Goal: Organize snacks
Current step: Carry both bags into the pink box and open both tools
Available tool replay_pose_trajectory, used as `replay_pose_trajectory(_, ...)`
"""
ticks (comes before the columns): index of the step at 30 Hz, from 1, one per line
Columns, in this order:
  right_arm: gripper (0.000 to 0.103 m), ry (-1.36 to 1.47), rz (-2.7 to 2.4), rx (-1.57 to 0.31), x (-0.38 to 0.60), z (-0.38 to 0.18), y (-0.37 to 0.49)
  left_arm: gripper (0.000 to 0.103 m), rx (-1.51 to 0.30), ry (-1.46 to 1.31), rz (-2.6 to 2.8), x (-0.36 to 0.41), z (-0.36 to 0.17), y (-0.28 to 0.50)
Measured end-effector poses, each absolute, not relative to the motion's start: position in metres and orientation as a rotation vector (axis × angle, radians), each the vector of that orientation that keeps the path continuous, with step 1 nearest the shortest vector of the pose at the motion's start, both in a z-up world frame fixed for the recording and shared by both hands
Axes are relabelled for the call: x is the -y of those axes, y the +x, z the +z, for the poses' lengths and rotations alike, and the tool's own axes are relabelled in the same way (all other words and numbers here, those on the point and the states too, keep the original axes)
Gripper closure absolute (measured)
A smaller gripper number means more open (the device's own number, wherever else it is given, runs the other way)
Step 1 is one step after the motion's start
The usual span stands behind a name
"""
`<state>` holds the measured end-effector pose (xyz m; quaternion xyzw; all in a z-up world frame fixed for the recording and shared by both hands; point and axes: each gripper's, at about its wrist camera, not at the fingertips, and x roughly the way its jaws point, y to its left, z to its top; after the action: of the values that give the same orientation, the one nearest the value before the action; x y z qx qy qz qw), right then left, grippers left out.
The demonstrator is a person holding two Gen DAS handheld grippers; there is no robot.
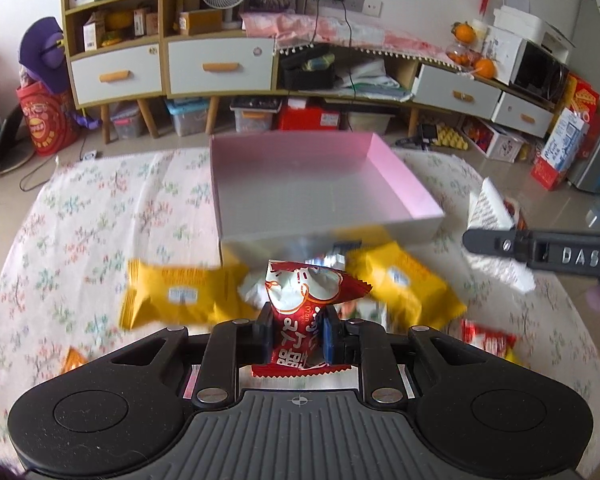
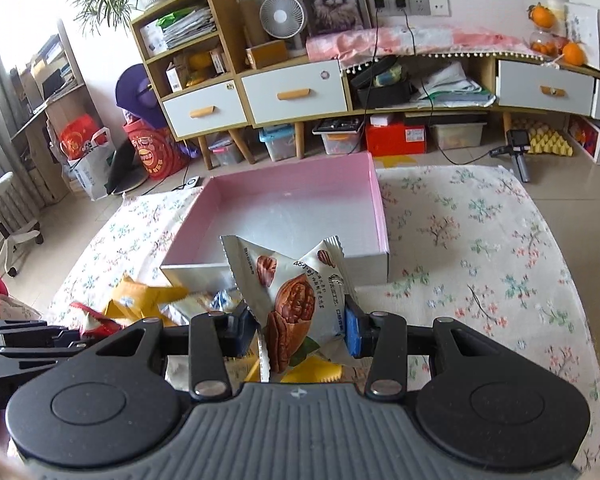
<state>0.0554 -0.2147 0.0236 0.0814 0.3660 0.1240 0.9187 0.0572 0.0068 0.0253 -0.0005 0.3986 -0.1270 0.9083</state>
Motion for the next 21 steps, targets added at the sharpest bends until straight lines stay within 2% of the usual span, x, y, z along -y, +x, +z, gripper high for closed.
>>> replay_pose_trajectory(12,0.063,0.246,0.251,-0.752,0.222,0.017,0.11,0.083,-0.812,-0.013,-0.21,0.001,0.02,0.14)
replay_pose_trajectory(21,0.063,0.215,0.233,-0.773,0.211,0.002,0.141,0.083,-0.857,0.02,-0.151,0.004,-0.005,0.185)
